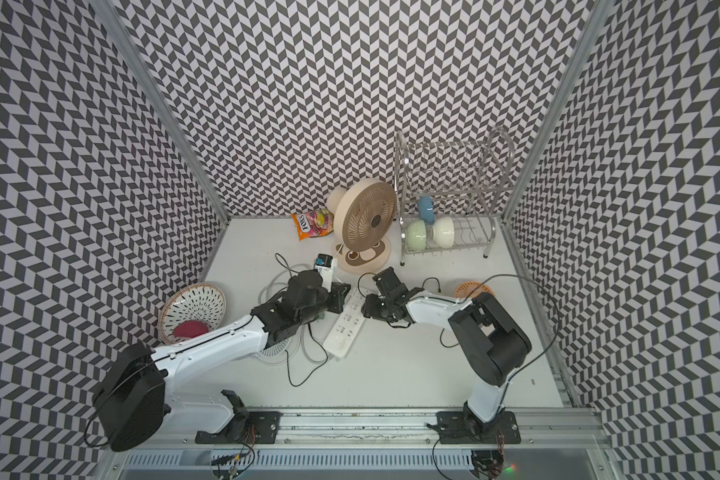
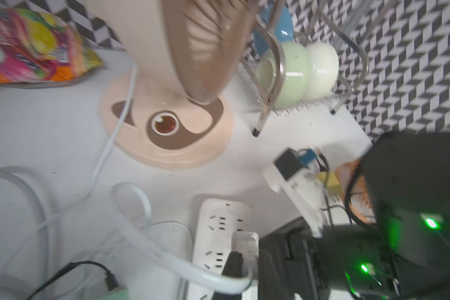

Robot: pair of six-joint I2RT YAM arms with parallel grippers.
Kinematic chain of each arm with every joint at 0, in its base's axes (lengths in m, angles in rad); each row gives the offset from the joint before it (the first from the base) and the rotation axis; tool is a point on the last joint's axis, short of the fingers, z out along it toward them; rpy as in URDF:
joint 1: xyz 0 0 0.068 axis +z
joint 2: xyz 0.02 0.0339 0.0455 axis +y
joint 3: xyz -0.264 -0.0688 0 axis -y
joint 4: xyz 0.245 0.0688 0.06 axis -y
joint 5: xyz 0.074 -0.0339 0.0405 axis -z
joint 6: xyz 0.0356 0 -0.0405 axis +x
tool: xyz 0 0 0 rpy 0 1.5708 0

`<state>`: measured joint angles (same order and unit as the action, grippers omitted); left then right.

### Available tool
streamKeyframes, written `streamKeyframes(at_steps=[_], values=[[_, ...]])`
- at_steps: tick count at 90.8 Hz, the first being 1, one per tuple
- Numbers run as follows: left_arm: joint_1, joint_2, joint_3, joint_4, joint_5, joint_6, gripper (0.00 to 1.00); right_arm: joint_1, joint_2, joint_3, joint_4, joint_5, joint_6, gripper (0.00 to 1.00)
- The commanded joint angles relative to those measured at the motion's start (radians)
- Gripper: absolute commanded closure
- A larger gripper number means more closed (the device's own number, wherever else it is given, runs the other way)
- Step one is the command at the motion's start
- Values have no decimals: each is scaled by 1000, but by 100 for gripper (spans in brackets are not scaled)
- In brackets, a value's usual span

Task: Unplug the desk fan from the power strip
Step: Pick up the plug from the center of the board.

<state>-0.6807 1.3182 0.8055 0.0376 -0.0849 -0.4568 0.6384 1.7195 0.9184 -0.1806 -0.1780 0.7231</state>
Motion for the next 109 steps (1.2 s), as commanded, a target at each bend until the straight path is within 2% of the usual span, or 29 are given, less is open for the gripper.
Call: streamKeyframes(at_steps=[1,11,25,45,62,89,102,109], values=[[128,33,5,17,77,-32,96,-5,-117,-33,-41,81,-11,38],[230,151,60,0,154,-39,96,-23,-190,-24,-80,118,-21,37],[298,269,116,51,172,-29,97,-60,-263,-37,-131,147,-43,36],[347,285,287,37,222,-24,98,-123,-379,-75,-185,177,-62,36],[353,258,553,-27,235,14,98,-170,-448,-80,-207,183,-78,36],[395,355,1094,-131,265,93,98,-184,-476,-66,-217,179,-80,36],[399,400,1267,-127,282,117,98,-195,-485,-63,-217,179,-80,36],[399,404,1307,-110,277,136,98,-200,-492,-62,-218,179,-80,36]])
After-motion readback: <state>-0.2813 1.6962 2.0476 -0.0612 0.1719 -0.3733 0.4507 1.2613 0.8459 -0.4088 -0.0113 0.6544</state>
